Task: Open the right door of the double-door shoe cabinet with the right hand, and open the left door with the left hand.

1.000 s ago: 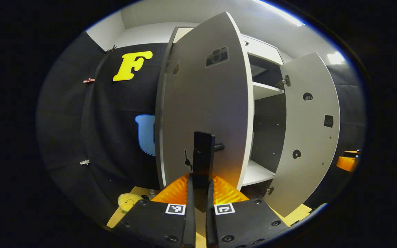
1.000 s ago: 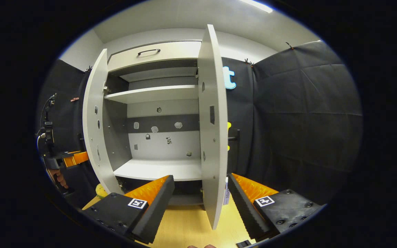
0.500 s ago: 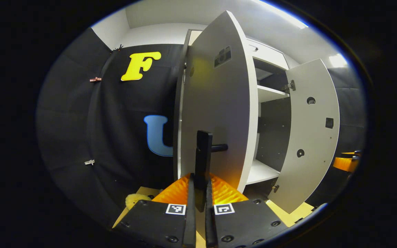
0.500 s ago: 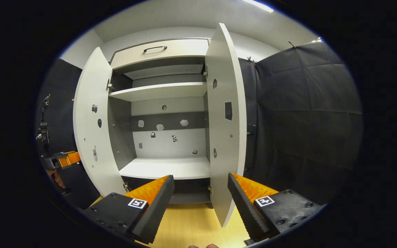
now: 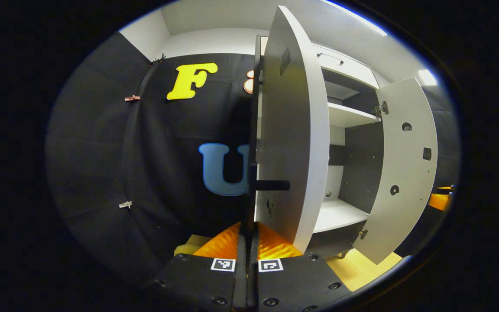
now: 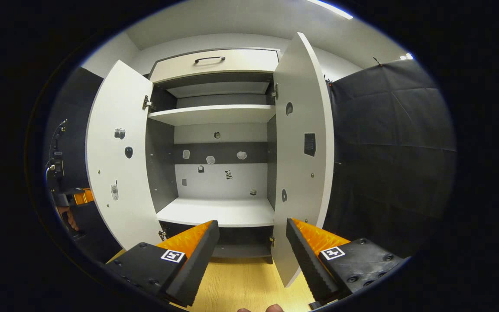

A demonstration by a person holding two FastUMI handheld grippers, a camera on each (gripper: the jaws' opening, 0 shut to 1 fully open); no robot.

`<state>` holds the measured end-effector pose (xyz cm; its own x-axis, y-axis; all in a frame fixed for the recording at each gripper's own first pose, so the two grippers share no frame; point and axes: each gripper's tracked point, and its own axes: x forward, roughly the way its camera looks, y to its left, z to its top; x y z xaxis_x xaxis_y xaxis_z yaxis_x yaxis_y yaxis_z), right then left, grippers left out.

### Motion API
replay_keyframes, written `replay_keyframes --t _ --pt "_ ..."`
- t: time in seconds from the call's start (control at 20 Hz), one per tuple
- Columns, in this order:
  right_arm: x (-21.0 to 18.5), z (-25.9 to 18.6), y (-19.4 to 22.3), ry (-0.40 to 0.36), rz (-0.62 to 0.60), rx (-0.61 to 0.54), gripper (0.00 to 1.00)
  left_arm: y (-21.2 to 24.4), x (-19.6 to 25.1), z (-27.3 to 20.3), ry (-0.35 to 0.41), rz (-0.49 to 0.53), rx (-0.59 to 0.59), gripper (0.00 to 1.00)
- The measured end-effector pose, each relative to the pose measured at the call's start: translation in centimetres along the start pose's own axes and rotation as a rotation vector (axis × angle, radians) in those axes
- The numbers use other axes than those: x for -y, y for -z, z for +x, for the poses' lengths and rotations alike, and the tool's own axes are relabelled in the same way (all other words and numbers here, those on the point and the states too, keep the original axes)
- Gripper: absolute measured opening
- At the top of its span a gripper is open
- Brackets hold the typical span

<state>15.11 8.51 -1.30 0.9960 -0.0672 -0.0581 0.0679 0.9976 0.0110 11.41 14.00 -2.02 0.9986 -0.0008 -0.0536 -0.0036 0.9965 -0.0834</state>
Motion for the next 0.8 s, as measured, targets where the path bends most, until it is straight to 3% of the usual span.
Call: replay_keyframes --t 0.2,0.25,0.3,0.6,0.8 --pt "-0.3 0.1 0.0 -0.003 0.003 -0.007 0.98 0.0 -0.3 -0.1 0.009 -0.017 0.019 0.05" --pt "-0.3 0.0 0.1 -0.002 0.005 -0.01 0.98 -0.1 -0.4 -0.1 0.011 -0.014 0.023 0.01" --pt "-0.2 -0.1 0.3 0.0 0.007 -0.012 0.98 0.0 -0.3 -0.1 0.011 -0.011 0.022 0.05" --pt "0.5 -0.7 0.1 0.011 0.01 -0.005 0.98 -0.3 -0.7 -0.8 0.003 -0.004 0.03 0.05" --pt "0.4 -1.1 0.0 0.006 0.015 -0.001 0.98 -0.9 -0.8 -2.7 0.001 -0.015 0.05 0.11"
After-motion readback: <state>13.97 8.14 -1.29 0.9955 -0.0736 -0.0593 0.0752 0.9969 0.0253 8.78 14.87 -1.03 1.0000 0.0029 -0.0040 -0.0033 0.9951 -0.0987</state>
